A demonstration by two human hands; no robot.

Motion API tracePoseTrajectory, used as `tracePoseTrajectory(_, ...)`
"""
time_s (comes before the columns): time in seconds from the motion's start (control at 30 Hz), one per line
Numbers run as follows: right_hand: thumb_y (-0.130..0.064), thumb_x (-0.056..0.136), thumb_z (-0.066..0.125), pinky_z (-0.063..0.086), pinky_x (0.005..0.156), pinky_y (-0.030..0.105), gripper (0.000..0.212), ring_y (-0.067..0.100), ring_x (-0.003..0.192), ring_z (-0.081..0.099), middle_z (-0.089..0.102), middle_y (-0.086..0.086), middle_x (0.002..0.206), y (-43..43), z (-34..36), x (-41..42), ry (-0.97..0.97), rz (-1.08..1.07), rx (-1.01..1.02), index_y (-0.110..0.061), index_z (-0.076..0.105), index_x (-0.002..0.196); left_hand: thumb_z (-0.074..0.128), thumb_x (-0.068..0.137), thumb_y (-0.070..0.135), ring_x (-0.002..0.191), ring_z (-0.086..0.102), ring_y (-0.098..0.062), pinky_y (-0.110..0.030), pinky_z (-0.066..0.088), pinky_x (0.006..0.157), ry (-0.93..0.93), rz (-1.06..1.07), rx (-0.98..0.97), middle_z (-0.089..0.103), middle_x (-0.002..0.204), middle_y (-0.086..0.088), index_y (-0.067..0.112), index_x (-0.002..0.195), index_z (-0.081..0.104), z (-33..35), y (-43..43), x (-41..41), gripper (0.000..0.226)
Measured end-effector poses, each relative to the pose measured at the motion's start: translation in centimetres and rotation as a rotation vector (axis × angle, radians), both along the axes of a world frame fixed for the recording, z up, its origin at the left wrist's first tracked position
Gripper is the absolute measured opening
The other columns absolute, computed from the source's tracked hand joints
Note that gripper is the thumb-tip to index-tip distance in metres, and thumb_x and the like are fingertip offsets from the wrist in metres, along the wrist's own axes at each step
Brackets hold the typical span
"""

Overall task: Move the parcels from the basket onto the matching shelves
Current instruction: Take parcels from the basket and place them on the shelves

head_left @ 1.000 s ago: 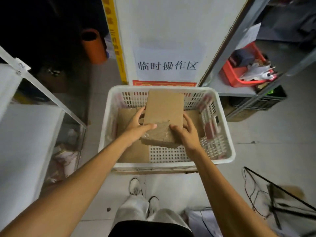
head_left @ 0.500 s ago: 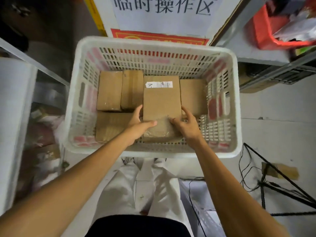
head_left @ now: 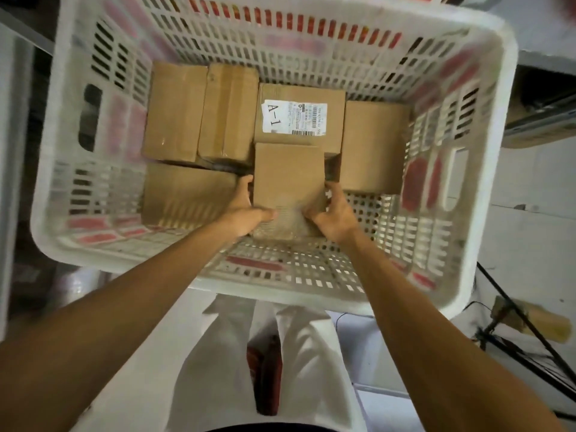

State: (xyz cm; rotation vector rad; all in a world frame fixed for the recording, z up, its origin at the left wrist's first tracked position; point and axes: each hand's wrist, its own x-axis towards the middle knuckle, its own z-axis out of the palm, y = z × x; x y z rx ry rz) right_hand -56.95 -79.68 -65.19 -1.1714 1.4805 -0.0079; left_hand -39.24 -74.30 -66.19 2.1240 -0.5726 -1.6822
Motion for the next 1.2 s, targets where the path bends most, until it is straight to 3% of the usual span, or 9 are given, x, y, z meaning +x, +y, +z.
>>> tracePoseTrajectory(0.07,-0.017,0.082,0.076,0.045,0.084,0.01,0.075,0.015,0.112,0.049,0.048,0.01,0.135,0.4,-1.6,0.7,-0.004,0.002,0.027,-0.012,0.031,0.142,0.077,0.075,0.007,0.108,0.046,-0.012,-0.022,0.042,0.078,-0.018,-0.019,0.012,0.045,0.118,0.009,0.023,0.144,0.021,-1.2,0.3,0.6,0.09)
tracePoseTrajectory(0.33,-0.018,0.082,0.074,0.052,0.095,0.046,0.074,0.03,0.119,0.051,0.046,0.013,0.134,1.3,-7.1,2.0,0.082,0.007,0.054,-0.019,0.027,0.139,0.069,0.075,-0.011,0.118,0.051,-0.022,-0.033,0.049,0.087,-0.054,-0.087,-0.04,0.051,0.128,-0.007,0.014,0.143,0.027,-6.2,0.6,1.5,0.083)
tracePoseTrajectory(0.47,-0.007,0.084,0.068,0.053,0.092,0.044,0.066,0.03,0.113,0.056,0.051,0.012,0.13,1.2,-8.8,3.0,0.153,-0.015,0.065,-0.02,0.027,0.134,0.058,0.083,-0.009,0.127,0.044,-0.024,-0.042,0.046,0.101,-0.09,-0.232,-0.025,0.031,0.15,-0.008,0.021,0.152,0.005,-7.4,0.6,1.8,0.092)
tracePoseTrajectory(0.6,-0.006,0.085,0.066,0.057,0.084,0.04,0.06,0.03,0.109,0.058,0.053,0.011,0.126,1.6,-9.1,3.5,0.174,-0.054,0.094,-0.023,0.03,0.13,0.057,0.088,0.003,0.135,0.033,-0.024,-0.033,0.039,0.105,-0.169,-0.394,0.027,0.016,0.157,-0.008,0.024,0.151,-0.009,-7.7,0.6,2.9,0.094)
tracePoseTrajectory(0.67,-0.003,0.086,0.065,0.058,0.07,0.026,0.054,0.029,0.109,0.058,0.052,0.007,0.121,2.0,-8.7,3.6,0.109,-0.16,0.143,-0.025,0.033,0.124,0.057,0.088,0.002,0.136,0.032,-0.027,-0.037,0.039,0.106,-0.141,-0.402,0.052,0.015,0.157,-0.01,0.023,0.151,-0.011,-7.4,0.5,3.1,0.095)
tracePoseTrajectory(0.8,-0.012,0.088,0.066,0.049,0.071,0.026,0.062,0.022,0.098,0.058,0.054,0.004,0.115,2.5,-7.2,3.5,0.081,-0.131,0.145,-0.018,0.031,0.139,0.055,0.091,0.008,0.138,0.028,-0.033,-0.041,0.034,0.11,-0.176,-0.591,0.09,0.013,0.156,-0.016,0.021,0.151,-0.011,-6.1,0.4,3.0,0.09)
tracePoseTrajectory(0.93,-0.021,0.092,0.063,0.048,0.056,0.018,0.057,0.017,0.083,0.058,0.058,0.007,0.122,2.4,-4.3,3.5,0.039,-0.166,0.225,-0.016,0.035,0.141,0.056,0.092,0.014,0.145,0.012,-0.023,-0.036,0.019,0.116,-0.226,-0.846,-0.044,0.006,0.16,-0.001,0.023,0.152,0.005,-2.9,0.4,3.5,0.08)
tracePoseTrajectory(1.07,-0.018,0.093,0.063,0.052,0.074,0.021,0.051,0.02,0.105,0.056,0.044,0.011,0.142,2.1,0.8,4.1,-0.058,-0.239,0.169,-0.013,0.042,0.139,0.058,0.092,0.018,0.133,0.039,-0.021,-0.027,0.035,0.095,-0.301,-0.815,-0.179,0.031,0.152,0.001,0.033,0.149,0.018,1.8,-0.8,4.7,0.071)
tracePoseTrajectory(1.2,-0.036,0.087,0.068,0.044,0.103,0.039,0.062,0.027,0.13,0.046,0.042,0.008,0.147,1.5,6.7,4.5,0.014,-0.047,0.0,-0.022,0.041,0.142,0.053,0.094,0.021,0.133,0.04,-0.019,-0.044,0.037,0.108,-0.308,-0.852,-0.271,0.036,0.15,0.002,0.03,0.147,0.026,7.7,-2.1,6.9,0.06)
